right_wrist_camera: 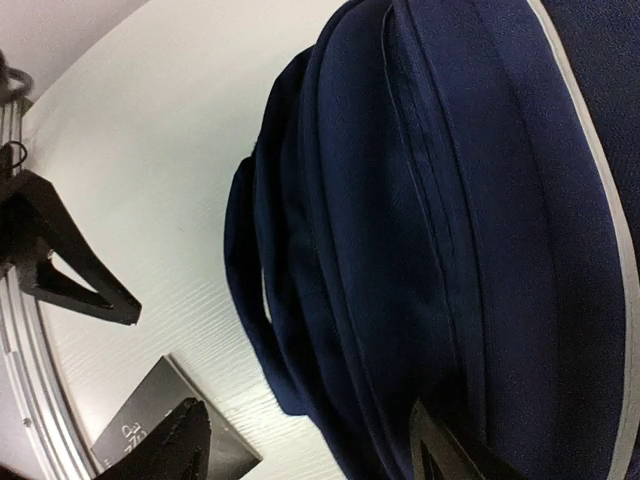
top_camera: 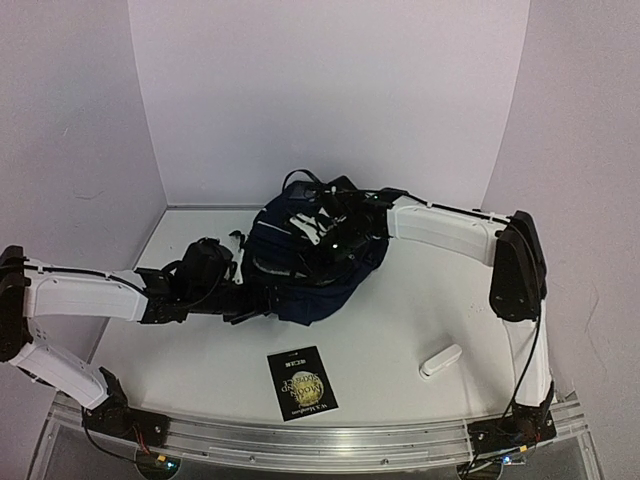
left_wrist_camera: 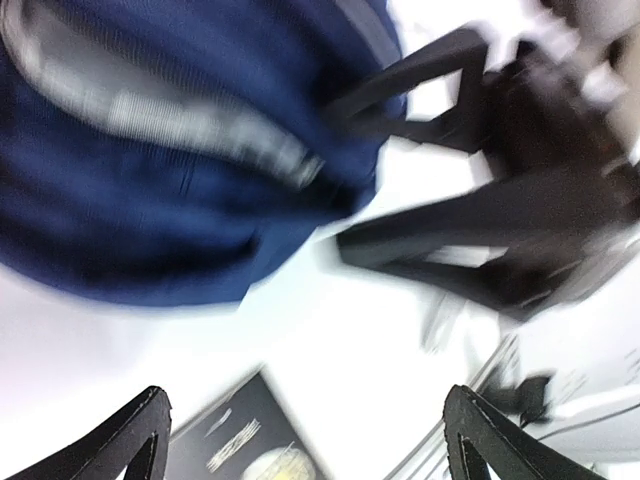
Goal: Pack the student bag
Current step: Place the book in the student bag, then pick up the book from the center of the board.
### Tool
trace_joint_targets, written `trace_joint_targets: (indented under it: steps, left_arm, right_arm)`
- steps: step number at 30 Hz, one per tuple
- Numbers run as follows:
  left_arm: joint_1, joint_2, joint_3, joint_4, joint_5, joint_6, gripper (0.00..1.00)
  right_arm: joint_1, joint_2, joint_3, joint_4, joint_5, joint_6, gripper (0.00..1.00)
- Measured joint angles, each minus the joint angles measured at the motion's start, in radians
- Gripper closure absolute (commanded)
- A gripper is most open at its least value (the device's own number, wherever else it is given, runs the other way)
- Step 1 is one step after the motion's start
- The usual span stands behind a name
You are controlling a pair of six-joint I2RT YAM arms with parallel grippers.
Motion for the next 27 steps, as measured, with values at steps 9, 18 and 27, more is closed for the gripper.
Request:
trace_joint_targets:
  steps: [9,18,27]
  left_arm:
    - [-0.079,0.0,-0.107,-0.076,0.025,-0.052,0.08]
    - [-0.185,0.032,-0.283,0.118,0.008,-0.353,0.14]
    - [-0.212,0.163,-0.241,0.255,-0.045,-0.514,0.28]
  right_arm:
    - [-0.018,-0.302,-0.382,0.01,-0.153,0.074,0.29]
    - [-0.017,-0.344,-0.746,0.155,-0.32,0.268,0.29]
    - [0.003,-0.276,-0.81,0.363,-0.389,0.404,0.35]
